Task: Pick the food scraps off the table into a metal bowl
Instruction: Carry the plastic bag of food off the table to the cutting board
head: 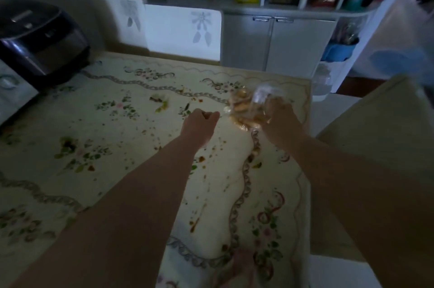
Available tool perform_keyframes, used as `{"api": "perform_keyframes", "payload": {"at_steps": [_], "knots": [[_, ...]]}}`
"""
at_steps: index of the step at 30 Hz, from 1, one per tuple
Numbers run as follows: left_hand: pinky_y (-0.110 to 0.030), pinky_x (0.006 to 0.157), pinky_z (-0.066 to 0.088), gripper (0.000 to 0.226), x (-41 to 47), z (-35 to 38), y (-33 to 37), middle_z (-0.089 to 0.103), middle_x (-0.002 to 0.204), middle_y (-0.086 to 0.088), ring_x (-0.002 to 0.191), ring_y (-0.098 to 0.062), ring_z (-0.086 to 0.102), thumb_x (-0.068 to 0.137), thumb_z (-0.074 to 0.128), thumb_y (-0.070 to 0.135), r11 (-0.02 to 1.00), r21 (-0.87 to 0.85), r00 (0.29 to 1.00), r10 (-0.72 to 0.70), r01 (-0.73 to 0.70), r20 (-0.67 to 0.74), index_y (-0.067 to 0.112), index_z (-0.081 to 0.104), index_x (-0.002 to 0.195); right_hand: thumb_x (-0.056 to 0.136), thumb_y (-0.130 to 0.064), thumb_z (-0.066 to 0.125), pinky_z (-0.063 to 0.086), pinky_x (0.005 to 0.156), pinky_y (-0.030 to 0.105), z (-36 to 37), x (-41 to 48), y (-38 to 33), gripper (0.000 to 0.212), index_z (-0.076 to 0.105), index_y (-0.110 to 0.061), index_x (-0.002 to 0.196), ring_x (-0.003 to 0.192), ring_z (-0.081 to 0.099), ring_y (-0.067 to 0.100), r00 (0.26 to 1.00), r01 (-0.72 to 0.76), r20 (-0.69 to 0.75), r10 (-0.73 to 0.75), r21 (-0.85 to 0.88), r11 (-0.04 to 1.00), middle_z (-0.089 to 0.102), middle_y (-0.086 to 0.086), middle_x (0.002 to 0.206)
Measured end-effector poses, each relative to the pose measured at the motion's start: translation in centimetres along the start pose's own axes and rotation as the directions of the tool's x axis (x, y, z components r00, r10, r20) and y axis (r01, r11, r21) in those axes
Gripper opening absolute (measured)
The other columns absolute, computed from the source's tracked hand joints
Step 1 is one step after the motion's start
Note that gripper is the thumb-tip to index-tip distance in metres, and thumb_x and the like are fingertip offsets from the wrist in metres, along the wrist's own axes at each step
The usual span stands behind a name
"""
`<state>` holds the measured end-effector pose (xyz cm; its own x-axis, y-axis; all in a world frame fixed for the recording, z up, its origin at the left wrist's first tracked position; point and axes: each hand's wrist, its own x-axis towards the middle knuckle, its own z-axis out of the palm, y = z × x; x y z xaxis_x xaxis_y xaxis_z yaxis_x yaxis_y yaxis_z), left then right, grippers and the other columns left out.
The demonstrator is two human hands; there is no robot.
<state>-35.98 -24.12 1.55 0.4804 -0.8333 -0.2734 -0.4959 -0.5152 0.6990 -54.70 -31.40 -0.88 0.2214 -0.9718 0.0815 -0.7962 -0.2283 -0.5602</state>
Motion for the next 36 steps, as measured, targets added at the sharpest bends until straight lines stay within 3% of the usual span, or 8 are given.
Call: {"api": "perform_keyframes", "payload": {"at_steps": [3, 7, 11, 16, 21, 25, 30, 36], "knots": [[-0.039, 0.074, 0.054, 0.035, 1.0, 1.6, 1.5, 0.06, 0.082, -0.007, 0.072, -0.024, 0.057, 0.088, 0.053, 0.047, 1.0, -0.007, 0.999, -0.023, 0.023, -0.032, 0.012, 0.053, 0.091, 0.082, -0.017, 0.064, 0.046, 0.069, 0.028, -0.3, 2.2, -0.2, 0.035, 0.063, -0.003, 0.115, 0.093, 0.064, 0.027, 0.999, -0.05, 0.021, 0.049, 0.039, 0.998, 0.064, 0.014, 0.107], [-0.045, 0.083, 0.054, 0.04, 2.0, 2.3, 2.6, 0.067, 0.096, -0.013, 0.087, -0.031, 0.064, 0.086, 0.052, 0.049, 0.999, 0.029, 0.998, -0.027, 0.028, -0.058, 0.012, 0.057, 0.1, 0.081, -0.023, 0.071, 0.044, 0.097, 0.038, -0.4, 4.9, -0.2, 0.089, 0.016, -0.015, 0.151, 0.128, 0.04, 0.028, 0.941, -0.339, 0.069, 0.332, 0.158, 0.927, 0.027, 0.012, 0.149], [-0.042, 0.081, 0.055, 0.038, 3.1, 2.5, 3.1, 0.065, 0.091, -0.009, 0.086, -0.029, 0.063, 0.088, 0.052, 0.047, 0.998, 0.054, 0.996, -0.038, 0.043, -0.08, 0.012, 0.057, 0.1, 0.085, -0.027, 0.069, 0.03, 0.112, 0.049, -0.7, 6.5, -0.2, 0.106, -0.012, -0.032, 0.152, 0.145, 0.017, 0.035, 0.945, -0.324, 0.056, 0.321, 0.058, 0.944, -0.009, 0.007, 0.162], [-0.044, 0.08, 0.055, 0.033, 3.3, 2.1, 2.7, 0.063, 0.09, -0.009, 0.083, -0.028, 0.061, 0.088, 0.052, 0.046, 0.997, 0.04, 0.996, -0.066, 0.069, -0.064, 0.014, 0.054, 0.095, 0.084, -0.019, 0.069, 0.054, 0.087, 0.045, 1.2, 7.0, -0.8, 0.098, 0.0, -0.035, 0.152, 0.114, 0.054, 0.032, 0.95, -0.231, 0.234, 0.207, 0.079, 0.97, 0.037, 0.013, 0.144], [-0.045, 0.088, 0.055, 0.034, 2.9, 1.5, 2.3, 0.058, 0.09, -0.004, 0.095, -0.03, 0.063, 0.09, 0.053, 0.046, 0.991, 0.045, 0.99, -0.123, 0.126, -0.076, 0.014, 0.055, 0.102, 0.093, -0.037, 0.054, 0.047, 0.088, 0.035, 1.5, 6.2, -0.9, 0.042, 0.056, -0.008, 0.123, 0.109, 0.055, 0.029, 0.966, -0.106, 0.211, 0.151, -0.211, 0.972, 0.055, 0.012, 0.124], [-0.044, 0.083, 0.056, 0.037, 2.0, 0.8, 2.2, 0.063, 0.095, -0.007, 0.091, -0.029, 0.064, 0.09, 0.051, 0.048, 0.99, 0.098, 0.991, -0.096, 0.105, -0.091, 0.014, 0.056, 0.102, 0.088, -0.032, 0.061, 0.044, 0.1, 0.05, 0.6, 6.1, -1.2, 0.056, 0.038, -0.011, 0.135, 0.125, 0.041, 0.041, 0.955, -0.224, 0.163, 0.248, -0.15, 0.963, 0.032, 0.022, 0.138], [-0.046, 0.086, 0.056, 0.036, 1.0, 0.4, 2.6, 0.063, 0.098, -0.008, 0.092, -0.029, 0.064, 0.089, 0.051, 0.05, 0.99, 0.097, 0.99, -0.094, 0.104, -0.101, 0.016, 0.055, 0.102, 0.093, -0.037, 0.052, 0.036, 0.105, 0.054, 1.9, 6.9, -0.8, 0.084, -0.008, -0.038, 0.151, 0.138, 0.028, 0.043, 0.949, -0.011, 0.3, 0.094, -0.268, 0.963, -0.001, 0.006, 0.161], [-0.045, 0.084, 0.057, 0.039, 0.8, 1.2, 2.1, 0.065, 0.099, -0.008, 0.092, -0.029, 0.065, 0.088, 0.052, 0.05, 0.99, 0.076, 0.991, -0.109, 0.115, -0.083, 0.015, 0.057, 0.103, 0.093, -0.042, 0.048, 0.049, 0.091, 0.048, 4.3, 5.4, 0.7, 0.058, 0.033, -0.015, 0.143, 0.114, 0.056, 0.037, 0.945, 0.046, 0.324, 0.054, -0.294, 0.955, 0.052, 0.018, 0.13]]}}
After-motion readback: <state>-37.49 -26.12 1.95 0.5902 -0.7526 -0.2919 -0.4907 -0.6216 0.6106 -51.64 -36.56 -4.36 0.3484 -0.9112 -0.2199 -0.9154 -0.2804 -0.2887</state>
